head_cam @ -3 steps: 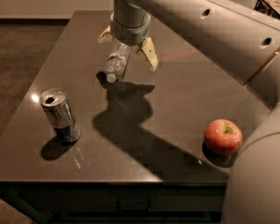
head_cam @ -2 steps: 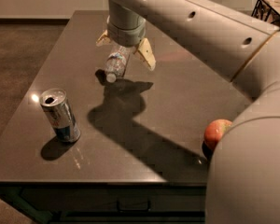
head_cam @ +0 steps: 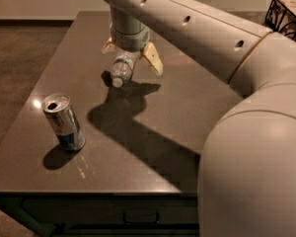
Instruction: Pick water bottle
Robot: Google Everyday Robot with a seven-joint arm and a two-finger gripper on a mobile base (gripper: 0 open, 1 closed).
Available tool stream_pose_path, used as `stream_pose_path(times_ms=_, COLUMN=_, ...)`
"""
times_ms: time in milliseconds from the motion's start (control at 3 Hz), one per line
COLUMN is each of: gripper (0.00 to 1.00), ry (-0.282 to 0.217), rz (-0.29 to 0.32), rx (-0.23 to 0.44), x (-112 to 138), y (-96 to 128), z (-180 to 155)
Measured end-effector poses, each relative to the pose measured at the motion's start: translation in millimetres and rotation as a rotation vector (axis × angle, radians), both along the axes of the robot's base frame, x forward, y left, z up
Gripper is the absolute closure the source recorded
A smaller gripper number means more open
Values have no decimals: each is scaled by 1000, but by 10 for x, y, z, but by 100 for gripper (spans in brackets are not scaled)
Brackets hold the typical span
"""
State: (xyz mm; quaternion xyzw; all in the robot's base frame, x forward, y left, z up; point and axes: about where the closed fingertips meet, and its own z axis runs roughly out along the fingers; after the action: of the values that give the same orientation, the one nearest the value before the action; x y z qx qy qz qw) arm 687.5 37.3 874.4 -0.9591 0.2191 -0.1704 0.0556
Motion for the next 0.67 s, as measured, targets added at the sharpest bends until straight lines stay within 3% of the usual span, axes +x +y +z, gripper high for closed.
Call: stream_pose_path(times_ms=667, gripper=0, ry=13, rz=49, rx=-38, x=77, y=55, z=-77)
